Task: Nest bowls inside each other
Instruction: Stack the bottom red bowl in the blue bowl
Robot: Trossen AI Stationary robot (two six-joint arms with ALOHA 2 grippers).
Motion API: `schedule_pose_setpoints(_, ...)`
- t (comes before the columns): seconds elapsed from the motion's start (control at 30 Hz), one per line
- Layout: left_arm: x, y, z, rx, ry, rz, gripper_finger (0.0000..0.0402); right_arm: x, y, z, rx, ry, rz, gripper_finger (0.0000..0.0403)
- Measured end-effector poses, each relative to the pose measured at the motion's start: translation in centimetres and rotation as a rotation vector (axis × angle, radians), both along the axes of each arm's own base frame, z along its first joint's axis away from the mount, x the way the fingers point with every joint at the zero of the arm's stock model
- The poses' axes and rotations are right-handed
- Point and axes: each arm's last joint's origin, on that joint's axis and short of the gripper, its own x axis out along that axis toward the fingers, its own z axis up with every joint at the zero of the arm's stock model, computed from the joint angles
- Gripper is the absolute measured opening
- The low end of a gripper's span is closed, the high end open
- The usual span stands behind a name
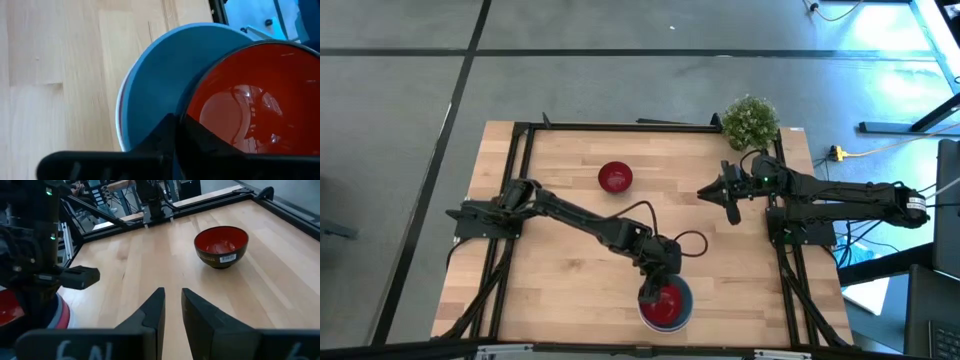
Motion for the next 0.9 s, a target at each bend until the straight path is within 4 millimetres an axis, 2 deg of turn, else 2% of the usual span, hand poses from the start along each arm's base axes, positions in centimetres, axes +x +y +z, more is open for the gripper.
schedule_pose_setpoints(0.23, 0.7, -0.4, 0.6, -0.023, -0.101, -0.001, 0.0046, 0.0, 0.1, 0.0, 0.002, 0.001, 0.006, 0.0065)
schedule_pose_setpoints(0.5, 1.1, 0.4, 0.8, -0.047, -0.118, 0.002, 0.0080, 0.0, 0.1, 0.0, 0.001, 0.002, 0.007, 0.0065)
schedule_pose_setpoints(0.77, 1.0, 0.3, 0.9, -0.065, -0.118, -0.015, 0.0087, 0.0, 0.1, -0.1, 0.004, 0.014, 0.007, 0.0065)
schedule_pose_setpoints(0.9, 0.9, 0.3, 1.7, -0.048, -0.160, -0.032, 0.0086, 0.0, 0.1, -0.1, 0.004, 0.014, 0.007, 0.0065)
